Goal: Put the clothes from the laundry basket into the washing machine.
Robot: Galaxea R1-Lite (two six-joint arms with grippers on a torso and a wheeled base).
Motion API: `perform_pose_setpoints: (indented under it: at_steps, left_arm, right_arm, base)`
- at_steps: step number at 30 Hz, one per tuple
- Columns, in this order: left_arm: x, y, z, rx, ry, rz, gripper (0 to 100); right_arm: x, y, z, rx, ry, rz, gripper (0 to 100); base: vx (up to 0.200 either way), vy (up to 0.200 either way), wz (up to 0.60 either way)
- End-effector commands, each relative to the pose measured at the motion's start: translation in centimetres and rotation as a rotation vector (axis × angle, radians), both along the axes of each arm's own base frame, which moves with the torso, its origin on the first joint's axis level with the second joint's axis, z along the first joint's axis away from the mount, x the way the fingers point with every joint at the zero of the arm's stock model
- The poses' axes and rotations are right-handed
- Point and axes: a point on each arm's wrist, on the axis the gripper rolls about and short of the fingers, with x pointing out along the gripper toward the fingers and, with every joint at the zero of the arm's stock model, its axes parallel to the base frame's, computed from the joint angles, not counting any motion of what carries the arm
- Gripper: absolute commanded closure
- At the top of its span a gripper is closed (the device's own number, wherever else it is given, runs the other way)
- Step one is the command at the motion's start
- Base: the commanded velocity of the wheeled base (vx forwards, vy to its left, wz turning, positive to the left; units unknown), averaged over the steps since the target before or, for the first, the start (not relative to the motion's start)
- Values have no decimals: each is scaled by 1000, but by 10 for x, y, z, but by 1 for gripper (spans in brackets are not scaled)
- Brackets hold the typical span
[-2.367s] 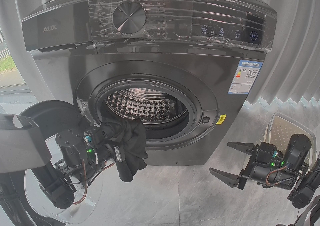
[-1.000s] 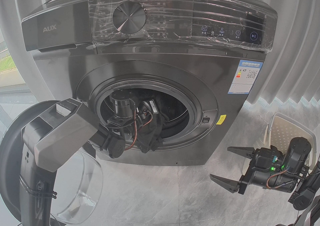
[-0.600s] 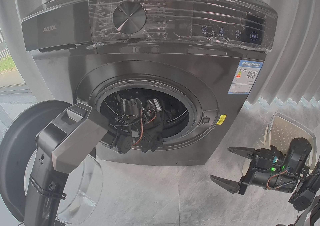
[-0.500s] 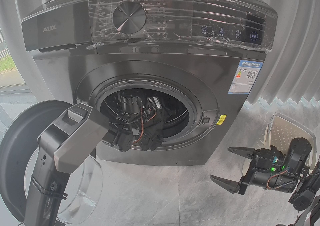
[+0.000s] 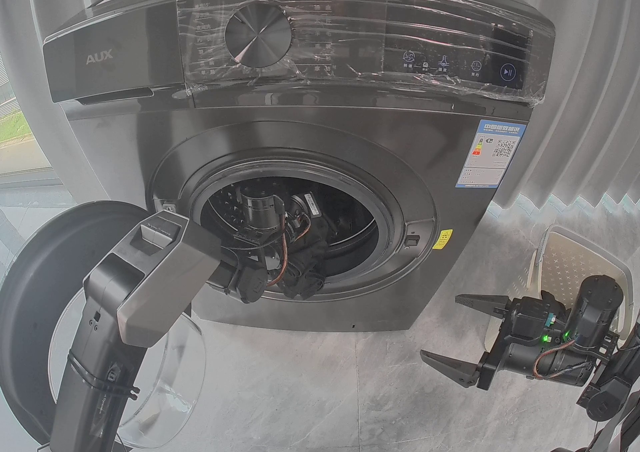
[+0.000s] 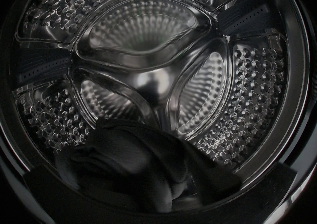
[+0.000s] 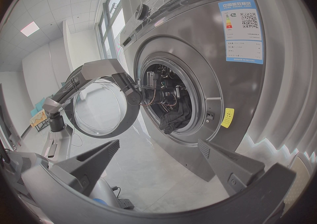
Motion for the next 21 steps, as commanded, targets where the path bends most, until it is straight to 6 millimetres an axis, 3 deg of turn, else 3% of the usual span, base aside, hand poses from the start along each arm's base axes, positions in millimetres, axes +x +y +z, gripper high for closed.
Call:
perform_pose_setpoints:
  at_steps: [1, 12, 16, 21]
  left_arm:
    - [-5, -1, -3, 13, 19, 6, 0]
    - [-36, 14, -12, 198, 109, -10, 0]
    - [-58, 15, -15, 256, 158, -74, 0]
    - [-63, 16, -19, 277, 171, -90, 0]
  right_arm:
    - [-1, 0, 0, -2, 3, 1, 0]
    - [-2, 0, -1, -5, 8, 4, 0]
    - [-2, -1, -2, -7, 7, 5, 0]
    - [-2, -1, -2, -9, 10, 5, 0]
  base:
    - [0, 0, 0]
    - [0, 0, 0]
    - [0, 0, 0]
    - [0, 0, 0]
